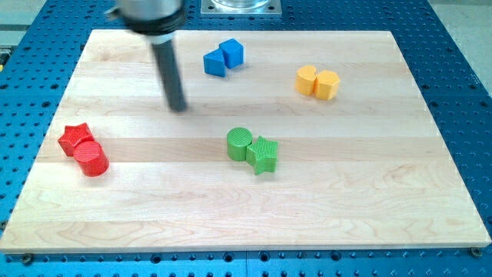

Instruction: Move the blue blocks diagonally to the red blocks

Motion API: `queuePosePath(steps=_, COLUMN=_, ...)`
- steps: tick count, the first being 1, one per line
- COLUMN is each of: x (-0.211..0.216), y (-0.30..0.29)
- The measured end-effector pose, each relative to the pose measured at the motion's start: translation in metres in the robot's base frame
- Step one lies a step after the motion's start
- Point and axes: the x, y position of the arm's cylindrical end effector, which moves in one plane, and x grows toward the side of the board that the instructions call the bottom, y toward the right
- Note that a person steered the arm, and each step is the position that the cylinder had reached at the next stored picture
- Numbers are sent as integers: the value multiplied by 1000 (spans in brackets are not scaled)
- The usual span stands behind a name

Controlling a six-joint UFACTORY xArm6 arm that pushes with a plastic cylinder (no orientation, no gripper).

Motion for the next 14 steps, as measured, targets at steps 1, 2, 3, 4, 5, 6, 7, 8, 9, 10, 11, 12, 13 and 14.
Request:
queuePosePath(steps=1, x=-29, y=76)
queuePosePath(steps=2, x=-76, y=129)
queuePosePath(steps=3, x=-133, y=116)
queuePosePath(steps=4, x=-133, y=57)
queuePosePath(steps=5, x=-95, y=7)
queuePosePath(steps=6, x=-23, y=-3)
queuePosePath(steps=7, x=-29, y=27)
queuePosePath(steps=8, x=-25, y=-34)
queuePosePath(steps=9, x=8, y=-3)
queuePosePath(steps=10, x=20, y=19)
queuePosePath(steps=11, x=-6, y=38)
queuePosePath(steps=12, x=21, y=157)
queuePosePath(steps=13, x=109, y=191)
queuePosePath(steps=14, x=133, y=129)
